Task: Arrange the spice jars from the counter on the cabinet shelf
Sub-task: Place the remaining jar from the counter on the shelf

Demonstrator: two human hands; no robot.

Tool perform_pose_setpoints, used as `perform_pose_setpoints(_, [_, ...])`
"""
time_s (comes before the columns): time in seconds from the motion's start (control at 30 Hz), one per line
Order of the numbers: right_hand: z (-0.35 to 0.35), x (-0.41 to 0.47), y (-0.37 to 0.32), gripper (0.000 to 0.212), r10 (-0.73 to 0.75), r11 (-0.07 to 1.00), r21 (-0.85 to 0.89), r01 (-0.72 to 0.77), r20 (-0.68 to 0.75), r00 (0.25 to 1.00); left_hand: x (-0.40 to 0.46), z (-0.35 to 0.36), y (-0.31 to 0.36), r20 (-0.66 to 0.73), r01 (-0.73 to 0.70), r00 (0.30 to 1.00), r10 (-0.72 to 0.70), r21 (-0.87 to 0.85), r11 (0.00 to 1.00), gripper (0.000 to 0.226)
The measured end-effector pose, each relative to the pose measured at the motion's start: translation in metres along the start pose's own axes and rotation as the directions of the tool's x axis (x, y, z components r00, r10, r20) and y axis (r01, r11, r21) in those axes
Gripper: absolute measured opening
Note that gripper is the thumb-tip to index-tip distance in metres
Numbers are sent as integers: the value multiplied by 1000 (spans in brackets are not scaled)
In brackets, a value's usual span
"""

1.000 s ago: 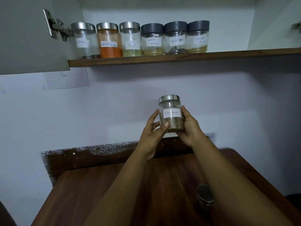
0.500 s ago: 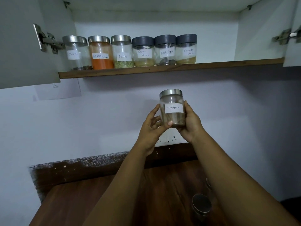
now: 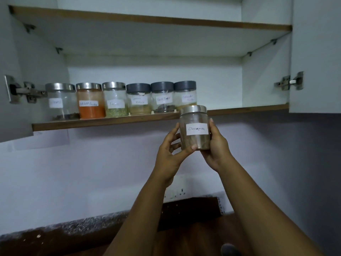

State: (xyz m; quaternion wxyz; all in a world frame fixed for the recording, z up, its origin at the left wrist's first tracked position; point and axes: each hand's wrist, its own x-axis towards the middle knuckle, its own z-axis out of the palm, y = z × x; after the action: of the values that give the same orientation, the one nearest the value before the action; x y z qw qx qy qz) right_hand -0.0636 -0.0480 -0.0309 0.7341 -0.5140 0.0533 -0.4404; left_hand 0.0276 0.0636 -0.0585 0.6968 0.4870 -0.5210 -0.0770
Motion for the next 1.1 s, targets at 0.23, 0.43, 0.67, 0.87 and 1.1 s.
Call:
perform_pose_setpoints(0.23, [-28,36,-50,64,-162,969,-166,182,129,978,42,50,15,-3,-116,993,116,6,993,77])
perform_pose_setpoints(0.43, [-49,72,-92,71,-204,874,-405,268,195,959,83,79,17,37,-193,981,190,133,972,81])
perform_pose_setpoints(0.67, [-62,120,-123,60,-233,857,-419,300,205,951,128,100,15,28,-278,954,297,442,853,78])
perform_pose_setpoints(0.87, [-61,163,-125,68,-176,785,-543,298,267,948,134,82,-12,-98,-195,711,696,924,329,28])
perform_pose_setpoints(1.1, [-61,197,-120,74,91,770,-625,130,309,947,141,53,-46,34,-56,612,790,998,0,17])
